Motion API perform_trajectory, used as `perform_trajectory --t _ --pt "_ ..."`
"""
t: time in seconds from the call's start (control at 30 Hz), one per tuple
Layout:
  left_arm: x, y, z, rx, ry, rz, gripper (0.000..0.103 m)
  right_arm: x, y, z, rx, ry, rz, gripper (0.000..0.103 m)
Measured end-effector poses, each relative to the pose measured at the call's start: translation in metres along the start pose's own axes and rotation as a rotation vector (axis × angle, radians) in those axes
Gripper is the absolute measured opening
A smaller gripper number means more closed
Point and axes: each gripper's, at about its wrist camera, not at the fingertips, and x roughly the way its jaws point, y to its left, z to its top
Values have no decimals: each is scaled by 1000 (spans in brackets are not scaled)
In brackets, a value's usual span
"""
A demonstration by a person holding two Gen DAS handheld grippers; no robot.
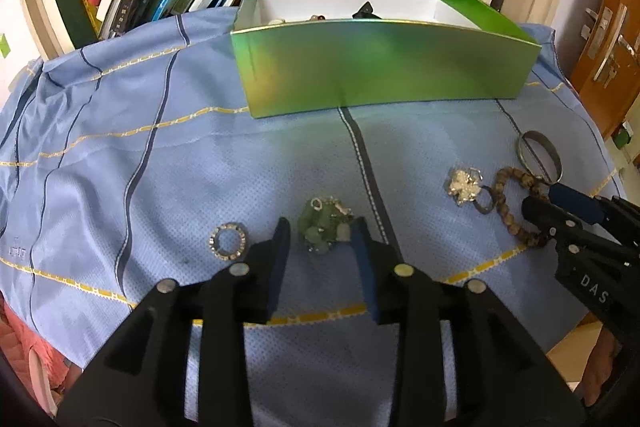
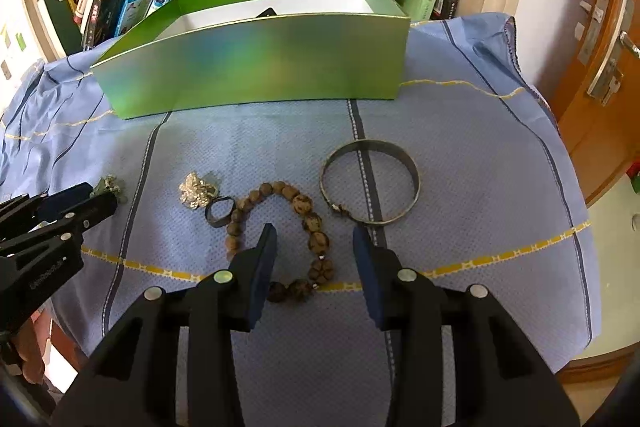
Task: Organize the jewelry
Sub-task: 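Close the left tool on the jade pendant while the right closes on the wooden bracelet, then carry the jade pendant with the left tool while the right carries the bracelet over the green box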
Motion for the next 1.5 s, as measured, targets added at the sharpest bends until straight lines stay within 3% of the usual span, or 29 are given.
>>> perform_trajectory --t 0.23,0.37,0.47,0.5,0.97,1.23,1.5 --pt "10 -1 4 -4 3 -4 37 2 2 2 -7 -11 -16 40" --pt "9 -2 3 -9 0 6 27 2 3 2 -9 -15 -21 17" --pt "7 -4 2 -8 -5 18 25 1 6 1 -16 -16 -22 11" --pt "7 -5 1 -6 -6 22 20 0 7 1 -19 -18 -28 11" --pt "-21 2 -1 -18 -65 7 19 -32 -9 5 17 -86 -29 11" --pt "-40 7 3 -28 -115 26 19 -65 -4 19 6 -192 -39 11" --pt "-43 7 4 -17 -119 26 19 -57 9 19 -21 -167 -30 11"
